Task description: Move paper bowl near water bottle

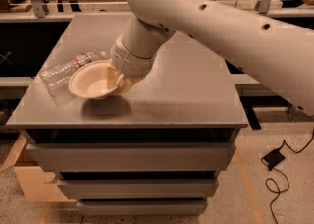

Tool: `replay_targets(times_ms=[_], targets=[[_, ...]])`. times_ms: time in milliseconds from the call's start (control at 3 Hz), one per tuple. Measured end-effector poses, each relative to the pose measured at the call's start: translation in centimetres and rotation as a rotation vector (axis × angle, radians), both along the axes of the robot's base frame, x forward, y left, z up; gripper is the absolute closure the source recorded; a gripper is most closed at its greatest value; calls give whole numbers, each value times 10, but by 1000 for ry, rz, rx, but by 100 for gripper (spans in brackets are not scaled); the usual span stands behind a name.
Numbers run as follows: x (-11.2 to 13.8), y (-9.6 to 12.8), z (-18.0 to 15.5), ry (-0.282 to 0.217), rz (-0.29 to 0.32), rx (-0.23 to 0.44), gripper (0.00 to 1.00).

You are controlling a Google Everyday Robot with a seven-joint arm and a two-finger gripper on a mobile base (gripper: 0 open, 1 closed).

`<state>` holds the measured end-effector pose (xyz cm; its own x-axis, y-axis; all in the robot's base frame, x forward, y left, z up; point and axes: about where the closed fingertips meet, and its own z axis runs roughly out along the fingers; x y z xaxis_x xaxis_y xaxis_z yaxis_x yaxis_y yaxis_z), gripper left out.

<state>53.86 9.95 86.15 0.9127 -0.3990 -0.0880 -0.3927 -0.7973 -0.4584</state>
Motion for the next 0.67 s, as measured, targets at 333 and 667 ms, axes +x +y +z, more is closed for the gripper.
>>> replay_targets(times_ms=[333, 667], targets=[[8, 13, -10, 6, 44, -20, 100], [9, 12, -14, 14, 45, -27, 100]])
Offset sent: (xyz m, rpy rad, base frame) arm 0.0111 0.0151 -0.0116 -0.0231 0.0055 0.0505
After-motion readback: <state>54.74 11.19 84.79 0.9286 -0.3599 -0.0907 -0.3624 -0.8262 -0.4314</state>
